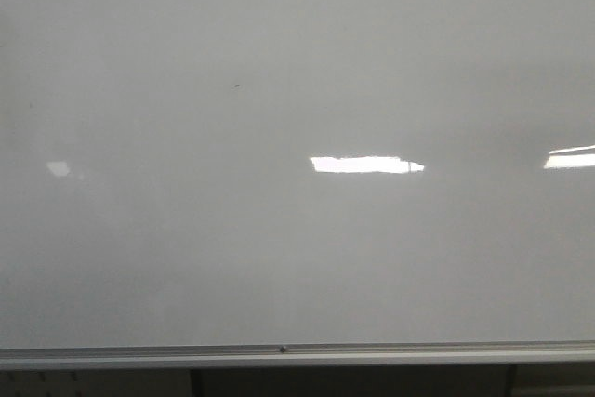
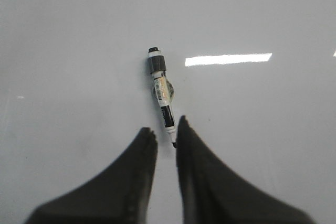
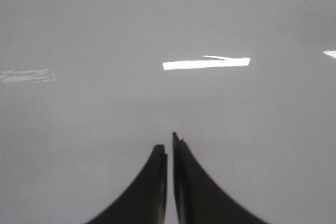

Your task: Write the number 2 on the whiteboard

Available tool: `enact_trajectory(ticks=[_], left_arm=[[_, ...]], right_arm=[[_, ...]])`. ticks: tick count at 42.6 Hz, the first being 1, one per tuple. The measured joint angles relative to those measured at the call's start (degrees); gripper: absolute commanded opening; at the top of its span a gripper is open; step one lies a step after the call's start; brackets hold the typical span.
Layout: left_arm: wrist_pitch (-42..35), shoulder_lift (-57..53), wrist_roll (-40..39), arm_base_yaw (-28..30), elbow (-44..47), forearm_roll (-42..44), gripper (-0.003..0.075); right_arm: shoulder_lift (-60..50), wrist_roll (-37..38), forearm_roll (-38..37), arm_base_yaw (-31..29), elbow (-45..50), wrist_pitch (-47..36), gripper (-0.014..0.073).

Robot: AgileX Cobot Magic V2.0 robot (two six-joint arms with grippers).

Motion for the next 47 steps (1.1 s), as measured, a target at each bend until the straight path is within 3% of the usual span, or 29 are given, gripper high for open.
enact_trajectory(ticks=[3,6,17,38,47], left_arm=[[-0.1,0.0,0.0,0.0,0.0,0.0,0.0581],[-0.2,0.0,0.0,0.0,0.0,0.0,0.0632],[-0.4,4.6,0.0,0.0,-0.6,-1.7,0.0618],[0.2,46.8,-2.9,2.9,-20.3,-4.8,0.0618],[1.8,59.0,-3.0,2.9,-28.6,-5.0,0.0618]], right_arm=[[0.0,0.0,-0.1,0.0,0.0,0.0,0.043],[0.0,0.0,-0.2,0.0,0.0,0.0,0.0482],[0.0,0.0,-0.3,0.0,0.0,0.0,0.0489],[0.0,0.0,-0.3,0.0,0.0,0.0,0.0489],[0.0,0.0,-0.3,0.0,0.0,0.0,0.0489]])
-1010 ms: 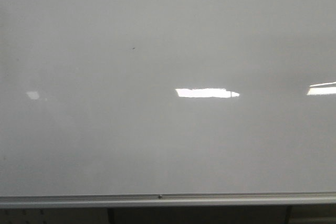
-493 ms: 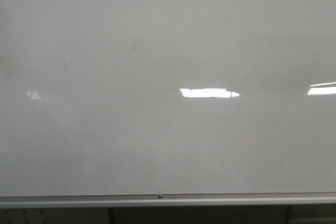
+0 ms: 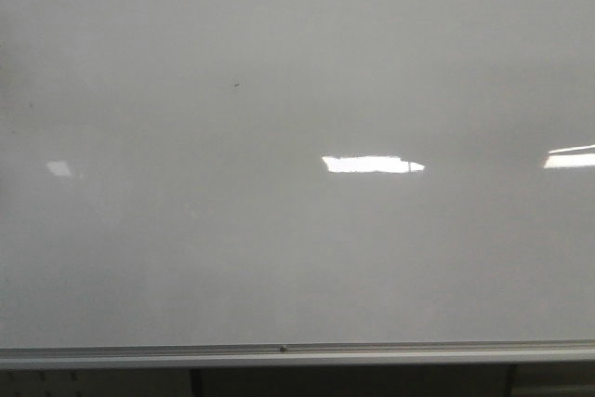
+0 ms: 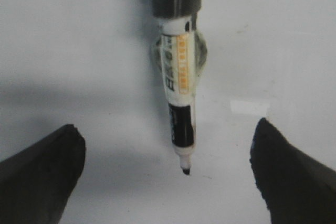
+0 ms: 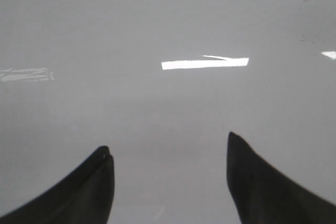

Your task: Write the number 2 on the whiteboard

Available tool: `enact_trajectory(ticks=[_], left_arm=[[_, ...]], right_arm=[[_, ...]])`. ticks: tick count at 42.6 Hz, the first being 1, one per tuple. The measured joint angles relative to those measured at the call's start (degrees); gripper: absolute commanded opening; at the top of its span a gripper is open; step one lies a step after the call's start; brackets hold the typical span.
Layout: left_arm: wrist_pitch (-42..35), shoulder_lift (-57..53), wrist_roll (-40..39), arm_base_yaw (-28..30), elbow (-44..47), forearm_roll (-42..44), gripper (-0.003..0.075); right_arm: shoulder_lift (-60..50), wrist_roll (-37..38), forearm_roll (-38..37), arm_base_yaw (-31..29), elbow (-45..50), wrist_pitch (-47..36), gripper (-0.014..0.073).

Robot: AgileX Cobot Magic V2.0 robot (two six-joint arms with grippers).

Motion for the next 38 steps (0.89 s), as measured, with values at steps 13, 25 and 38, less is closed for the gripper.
enact_trajectory(ticks=[13,25,38], left_arm=[[0.3,7.6,0.0,0.0,-5.0,-0.8,0.0566],[-0.4,8.1,0.0,0.0,-5.1,-1.0,0.0256],[-0.9,8.4,0.0,0.0,-5.1,-1.0,-0.0019]], right_arm=[[0.0,0.0,0.0,0.0,0.0,0.0,0.0489],[0.0,0.0,0.0,0.0,0.0,0.0,0.0489],[0.0,0.0,0.0,0.0,0.0,0.0,0.0489]])
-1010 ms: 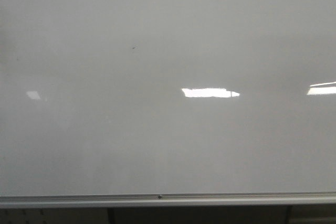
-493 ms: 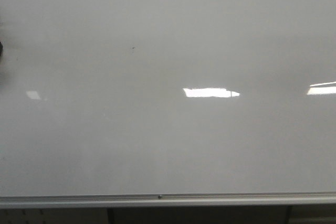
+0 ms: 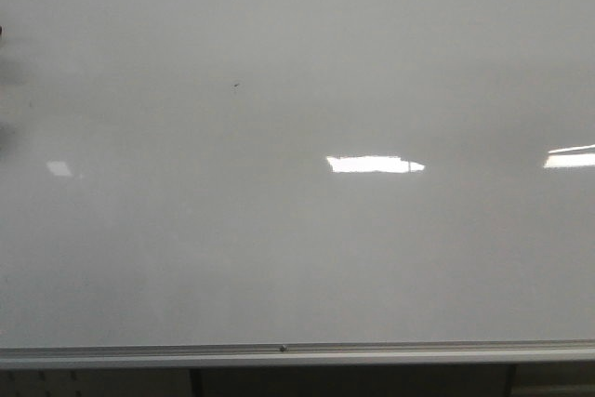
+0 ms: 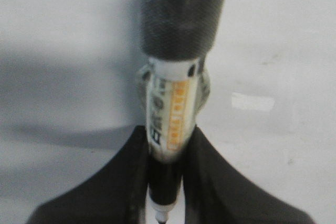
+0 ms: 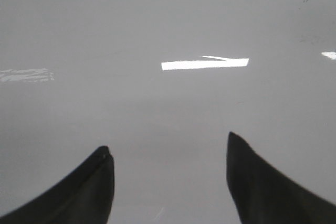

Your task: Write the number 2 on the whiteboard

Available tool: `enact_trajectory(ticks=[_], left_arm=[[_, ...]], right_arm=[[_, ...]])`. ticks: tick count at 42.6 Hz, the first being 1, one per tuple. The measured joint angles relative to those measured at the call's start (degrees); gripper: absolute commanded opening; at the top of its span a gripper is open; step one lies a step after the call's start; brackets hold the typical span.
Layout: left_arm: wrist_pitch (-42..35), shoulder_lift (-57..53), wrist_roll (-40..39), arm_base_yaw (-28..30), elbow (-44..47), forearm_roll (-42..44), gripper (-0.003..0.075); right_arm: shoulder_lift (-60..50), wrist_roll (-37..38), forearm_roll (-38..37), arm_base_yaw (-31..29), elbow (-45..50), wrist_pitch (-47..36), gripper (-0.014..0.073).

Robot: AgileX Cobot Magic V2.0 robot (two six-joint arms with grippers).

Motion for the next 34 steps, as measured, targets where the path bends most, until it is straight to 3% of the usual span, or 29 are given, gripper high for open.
enact_trajectory(ticks=[8,14,19,30,34], left_arm=[[0.2,0.0,0.0,0.0,-0.1,0.0,-0.0019],[5.7,-1.2,3.0,-1.8,-0.1,0.0,-0.0019],[13.2,-3.1,9.8,-6.1,-0.6,-1.9,-0.0019],[36.1,-3.9,35.8,-18.0,-3.0,-18.5,-0.0019],[42.8,-3.9,41.8,-22.0,-3.9,-22.2,-0.0019]], right_arm=[[0.0,0.0,0.0,0.0,0.0,0.0,0.0489],[0.1,0.0,-0.1,0.0,-0.4,1.1,0.0489],[0.5,0.0,-0.1,0.0,-1.6,3.4,0.0489],[2.7,0.0,-0.1,0.0,-3.9,6.7,0.0489],[3.1,0.0,-0.1,0.0,-4.5,8.1,0.0489]])
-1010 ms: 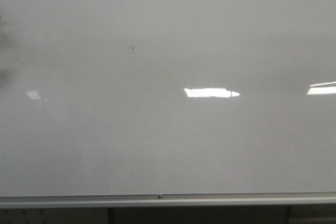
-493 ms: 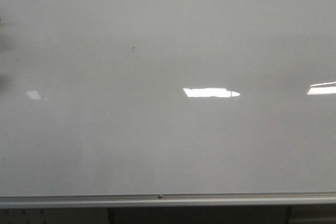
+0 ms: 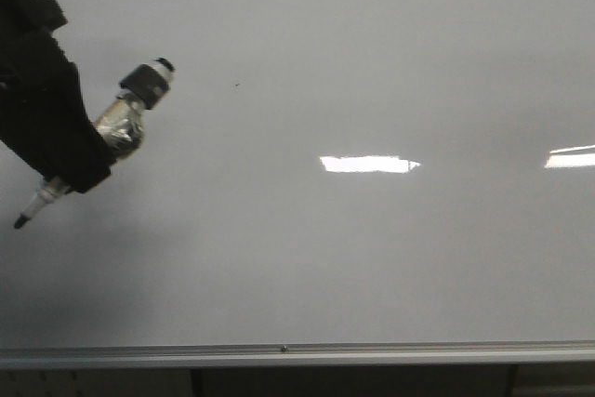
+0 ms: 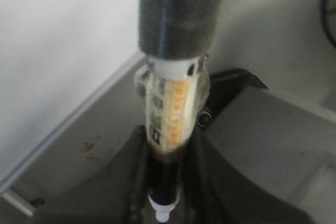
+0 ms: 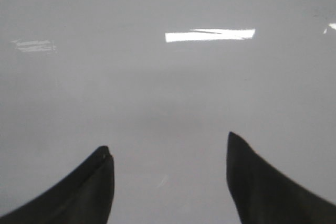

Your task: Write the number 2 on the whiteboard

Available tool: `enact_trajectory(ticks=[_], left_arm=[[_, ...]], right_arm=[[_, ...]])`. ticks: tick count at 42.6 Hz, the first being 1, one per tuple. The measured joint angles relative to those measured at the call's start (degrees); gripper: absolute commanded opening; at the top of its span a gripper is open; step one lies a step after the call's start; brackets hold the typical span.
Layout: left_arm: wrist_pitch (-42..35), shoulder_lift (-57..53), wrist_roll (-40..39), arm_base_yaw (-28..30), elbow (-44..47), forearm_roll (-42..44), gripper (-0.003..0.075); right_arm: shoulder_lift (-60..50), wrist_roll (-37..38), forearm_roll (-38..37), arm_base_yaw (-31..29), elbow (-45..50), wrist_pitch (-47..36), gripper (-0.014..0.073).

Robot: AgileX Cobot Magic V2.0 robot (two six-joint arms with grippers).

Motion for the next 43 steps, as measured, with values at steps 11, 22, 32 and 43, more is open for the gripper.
enact_trajectory(ticks=[11,22,32,43], left_arm=[[6.2,0.0,5.3,-8.0,-1.2,-2.2,-0.0019],[8.0,0.0,7.4,-9.2,-1.2,-3.5,-0.0019],[8.2,0.0,7.5,-9.2,-1.2,-3.7,-0.0019],[8.2,0.0,7.6,-9.2,-1.2,-3.8,-0.0019]], right_arm=[[2.9,0.0,2.2,0.0,-0.6,4.4,0.0489],[13.8,-8.6,10.8,2.1,-7.8,14.0,0.0491],[31.7,-24.5,28.9,4.2,-18.0,27.1,0.0491],[51.4,-37.9,49.4,5.8,-25.9,38.5,0.0491]])
